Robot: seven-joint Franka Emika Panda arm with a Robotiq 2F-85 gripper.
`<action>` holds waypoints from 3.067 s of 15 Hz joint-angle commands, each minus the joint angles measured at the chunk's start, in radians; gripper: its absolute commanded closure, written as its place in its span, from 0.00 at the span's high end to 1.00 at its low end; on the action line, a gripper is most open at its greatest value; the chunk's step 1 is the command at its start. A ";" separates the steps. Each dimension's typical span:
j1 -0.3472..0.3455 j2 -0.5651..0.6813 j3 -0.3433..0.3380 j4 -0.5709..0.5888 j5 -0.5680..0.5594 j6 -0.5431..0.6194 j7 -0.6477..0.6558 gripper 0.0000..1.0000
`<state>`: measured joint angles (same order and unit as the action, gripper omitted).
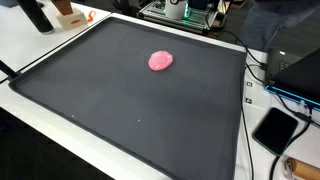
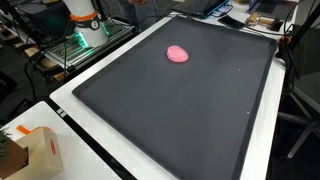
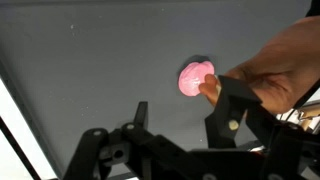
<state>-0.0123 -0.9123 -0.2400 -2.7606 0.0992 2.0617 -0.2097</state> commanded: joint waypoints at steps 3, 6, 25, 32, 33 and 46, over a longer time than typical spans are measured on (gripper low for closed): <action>-0.010 0.013 0.013 0.005 0.012 -0.002 -0.011 1.00; -0.009 0.011 0.016 0.012 0.012 0.000 -0.011 0.75; -0.010 0.006 0.022 0.015 0.009 -0.003 -0.016 0.13; -0.010 0.006 0.022 0.015 0.009 -0.003 -0.017 0.13; -0.010 0.006 0.022 0.015 0.009 -0.003 -0.017 0.13; 0.000 0.008 0.029 0.016 0.014 -0.001 -0.014 0.03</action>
<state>-0.0120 -0.9092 -0.2268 -2.7480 0.0993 2.0623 -0.2196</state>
